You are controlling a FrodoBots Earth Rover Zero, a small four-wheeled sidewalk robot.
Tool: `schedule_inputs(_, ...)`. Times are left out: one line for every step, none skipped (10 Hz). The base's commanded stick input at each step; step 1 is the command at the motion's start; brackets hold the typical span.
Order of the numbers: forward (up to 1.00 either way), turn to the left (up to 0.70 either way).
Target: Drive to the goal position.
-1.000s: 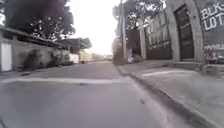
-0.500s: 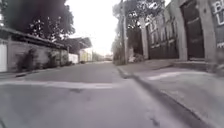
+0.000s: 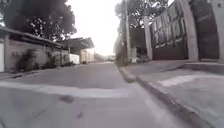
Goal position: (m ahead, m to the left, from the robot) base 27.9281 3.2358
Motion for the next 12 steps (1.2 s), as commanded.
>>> schedule_inputs(1.0,0.0)
schedule_inputs(1.0,0.0)
schedule_inputs(1.0,0.0)
schedule_inputs(1.0,0.0)
schedule_inputs(1.0,0.0)
schedule_inputs(1.0,0.0)
schedule_inputs(1.0,0.0)
schedule_inputs(1.0,0.0)
schedule_inputs(1.0,0.0)
schedule_inputs(1.0,0.0)
schedule_inputs(1.0,0.0)
schedule_inputs(1.0,0.0)
